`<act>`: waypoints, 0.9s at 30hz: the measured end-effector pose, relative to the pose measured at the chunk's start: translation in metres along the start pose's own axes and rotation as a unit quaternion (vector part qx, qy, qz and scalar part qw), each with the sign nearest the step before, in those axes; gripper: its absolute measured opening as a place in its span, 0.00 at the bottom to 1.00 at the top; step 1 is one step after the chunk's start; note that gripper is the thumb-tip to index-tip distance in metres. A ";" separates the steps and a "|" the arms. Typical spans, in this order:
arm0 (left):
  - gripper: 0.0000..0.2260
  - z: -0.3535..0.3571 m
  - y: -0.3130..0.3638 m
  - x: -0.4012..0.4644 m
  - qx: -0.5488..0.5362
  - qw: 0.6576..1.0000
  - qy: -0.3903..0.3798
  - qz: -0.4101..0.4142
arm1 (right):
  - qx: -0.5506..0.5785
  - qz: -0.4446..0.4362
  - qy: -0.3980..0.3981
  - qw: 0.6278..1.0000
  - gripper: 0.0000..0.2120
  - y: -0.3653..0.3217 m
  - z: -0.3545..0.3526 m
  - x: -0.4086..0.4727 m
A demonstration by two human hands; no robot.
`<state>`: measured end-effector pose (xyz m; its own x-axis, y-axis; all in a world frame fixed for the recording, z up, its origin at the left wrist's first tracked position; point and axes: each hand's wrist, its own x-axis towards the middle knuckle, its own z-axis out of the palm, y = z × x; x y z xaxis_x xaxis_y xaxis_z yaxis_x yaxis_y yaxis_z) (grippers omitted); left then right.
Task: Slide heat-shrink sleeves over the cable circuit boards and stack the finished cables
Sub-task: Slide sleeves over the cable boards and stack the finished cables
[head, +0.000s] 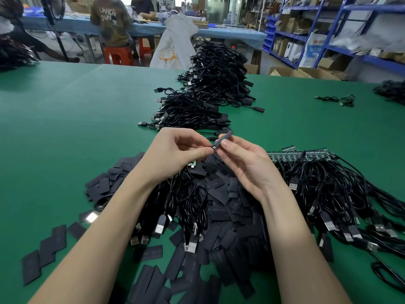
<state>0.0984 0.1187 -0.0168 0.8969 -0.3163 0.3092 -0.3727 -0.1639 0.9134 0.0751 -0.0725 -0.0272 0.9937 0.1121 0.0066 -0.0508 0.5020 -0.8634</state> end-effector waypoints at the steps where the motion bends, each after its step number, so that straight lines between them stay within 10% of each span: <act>1: 0.04 0.000 0.000 0.000 0.000 1.000 0.000 0.002 | -0.003 0.000 0.000 1.000 0.07 0.000 0.000 0.000; 27: 0.06 0.010 0.000 0.001 -0.060 0.997 0.043 -0.013 | 0.013 -0.057 0.065 0.996 0.12 0.004 0.015 0.002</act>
<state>0.0974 0.1087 -0.0195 0.9249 -0.2320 0.3013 -0.3219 -0.0558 0.9451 0.0756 -0.0572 -0.0232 0.9976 -0.0587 0.0377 0.0630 0.5272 -0.8474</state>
